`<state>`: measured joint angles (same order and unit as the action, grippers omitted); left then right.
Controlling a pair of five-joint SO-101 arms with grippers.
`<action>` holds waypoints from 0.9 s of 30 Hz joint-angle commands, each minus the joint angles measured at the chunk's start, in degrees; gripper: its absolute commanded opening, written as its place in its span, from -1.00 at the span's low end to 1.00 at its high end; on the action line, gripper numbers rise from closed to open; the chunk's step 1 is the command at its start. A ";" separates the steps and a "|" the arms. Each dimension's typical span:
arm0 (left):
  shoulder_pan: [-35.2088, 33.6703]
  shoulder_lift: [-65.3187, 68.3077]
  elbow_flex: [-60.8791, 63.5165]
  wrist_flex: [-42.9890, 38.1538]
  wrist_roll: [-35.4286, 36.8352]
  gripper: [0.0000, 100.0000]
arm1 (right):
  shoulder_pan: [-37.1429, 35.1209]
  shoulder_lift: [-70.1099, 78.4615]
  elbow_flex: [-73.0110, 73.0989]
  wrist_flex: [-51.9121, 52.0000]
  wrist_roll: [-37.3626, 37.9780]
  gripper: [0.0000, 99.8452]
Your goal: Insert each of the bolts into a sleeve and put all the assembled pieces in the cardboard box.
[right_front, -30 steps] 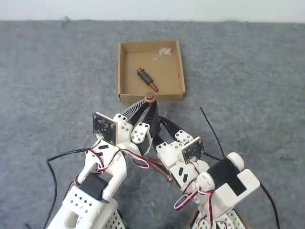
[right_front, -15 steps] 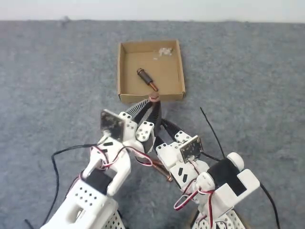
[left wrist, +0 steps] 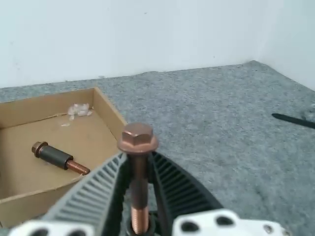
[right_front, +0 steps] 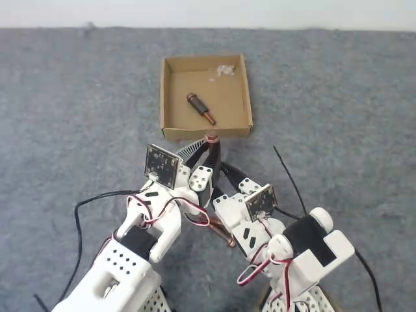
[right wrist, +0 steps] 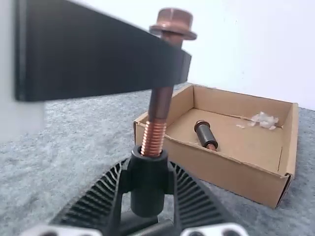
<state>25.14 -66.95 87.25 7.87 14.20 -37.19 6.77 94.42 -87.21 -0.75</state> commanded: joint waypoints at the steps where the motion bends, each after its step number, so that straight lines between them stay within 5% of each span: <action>1: 0.18 -0.18 -1.89 0.79 -2.81 -0.98 | 1.63 -2.51 1.49 -0.22 -0.26 -0.99; 5: 0.35 -0.18 -1.89 5.71 -3.25 -0.98 | 3.74 -2.51 0.09 -0.22 -0.44 -0.99; 27: -2.55 0.18 0.84 5.63 -4.31 -0.91 | 4.18 -2.07 -0.62 -0.13 -0.44 -0.99</action>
<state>24.79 -66.95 88.40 13.67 11.47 -35.08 6.68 94.42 -87.21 -0.75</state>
